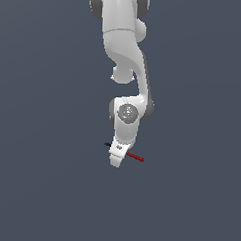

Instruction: Pick up the object and move it to a goal position.

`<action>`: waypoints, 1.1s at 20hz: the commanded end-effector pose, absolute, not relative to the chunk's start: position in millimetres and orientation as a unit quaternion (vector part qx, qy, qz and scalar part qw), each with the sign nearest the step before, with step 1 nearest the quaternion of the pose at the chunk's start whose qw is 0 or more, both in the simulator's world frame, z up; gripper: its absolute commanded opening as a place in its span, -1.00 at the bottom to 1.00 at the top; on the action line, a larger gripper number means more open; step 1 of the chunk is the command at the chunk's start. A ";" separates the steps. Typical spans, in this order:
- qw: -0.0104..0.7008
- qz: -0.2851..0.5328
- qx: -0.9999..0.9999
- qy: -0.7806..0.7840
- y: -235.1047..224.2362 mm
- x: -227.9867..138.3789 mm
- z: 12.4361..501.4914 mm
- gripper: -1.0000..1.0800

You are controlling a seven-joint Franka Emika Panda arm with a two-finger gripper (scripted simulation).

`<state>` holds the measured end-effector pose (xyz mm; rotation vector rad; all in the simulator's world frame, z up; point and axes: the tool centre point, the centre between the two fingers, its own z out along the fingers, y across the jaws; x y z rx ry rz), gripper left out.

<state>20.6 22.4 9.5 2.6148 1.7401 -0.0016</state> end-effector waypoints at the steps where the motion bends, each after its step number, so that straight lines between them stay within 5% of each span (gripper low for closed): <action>1: 0.000 0.000 0.832 0.554 22.6 20.9 7.8 -1.00; 22: 0.001 -0.001 0.832 0.554 52.4 -9.6 58.0 -1.00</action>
